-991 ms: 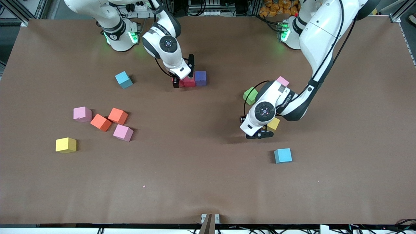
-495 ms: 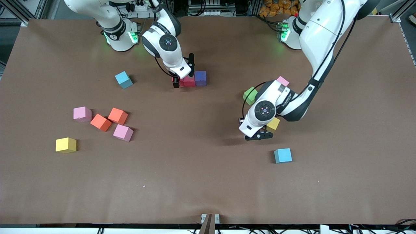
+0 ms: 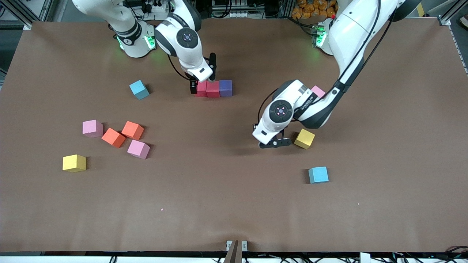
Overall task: Form number 2 with 11 blocks
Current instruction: 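Open the right gripper and withdraw while the left gripper lifts purple, then place the purple cube below the row while the right gripper grasps orange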
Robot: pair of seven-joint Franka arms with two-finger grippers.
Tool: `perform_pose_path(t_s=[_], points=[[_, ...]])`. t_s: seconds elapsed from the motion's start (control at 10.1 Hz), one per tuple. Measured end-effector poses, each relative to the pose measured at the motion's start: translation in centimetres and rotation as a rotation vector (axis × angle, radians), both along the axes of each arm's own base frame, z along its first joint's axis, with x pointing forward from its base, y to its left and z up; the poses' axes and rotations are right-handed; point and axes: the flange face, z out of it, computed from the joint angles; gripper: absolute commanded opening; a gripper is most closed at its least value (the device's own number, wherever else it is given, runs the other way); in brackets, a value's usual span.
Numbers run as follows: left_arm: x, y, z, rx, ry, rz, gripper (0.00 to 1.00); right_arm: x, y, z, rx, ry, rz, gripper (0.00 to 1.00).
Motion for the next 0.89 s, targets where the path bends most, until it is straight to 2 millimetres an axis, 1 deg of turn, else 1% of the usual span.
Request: perform_pose_path(t_s=[0.1,0.2,0.4,0.5,0.59,0.69,0.79,0.89], points=[[-0.3,-0.4,0.1,-0.004,0.001,-0.003,0.0,2.0,-2.3,1.6,-0.005,-0.006,-0.056,1.0],[-0.4,-0.5,0.2,-0.005,0.002,-0.005,0.0,4.3,-5.6,3.0,-0.017,-0.003,-0.129,1.0],[-0.7,-1.0,0.4,-0.009,0.003,-0.006,0.0,8.5,-12.2,4.7,-0.011,-0.017,-0.27,1.0],[-1.5,-2.0,0.5,-0.012,0.005,-0.007,0.0,10.3,-14.6,5.4,0.0,-0.035,-0.328,1.0],[-3.2,-4.0,0.6,-0.01,0.006,-0.018,0.0,11.8,-16.4,6.3,0.012,-0.056,-0.376,1.0],[-5.3,-6.6,0.9,-0.007,0.003,-0.029,0.0,13.1,-18.0,6.9,0.025,-0.08,-0.415,1.0],[-7.2,-8.9,1.3,-0.009,-0.005,-0.041,0.0,14.1,-19.9,7.2,0.033,-0.098,-0.459,1.0],[-8.6,-10.5,1.4,-0.01,-0.006,-0.059,0.0,14.9,-22.3,6.9,0.034,-0.103,-0.504,1.0]])
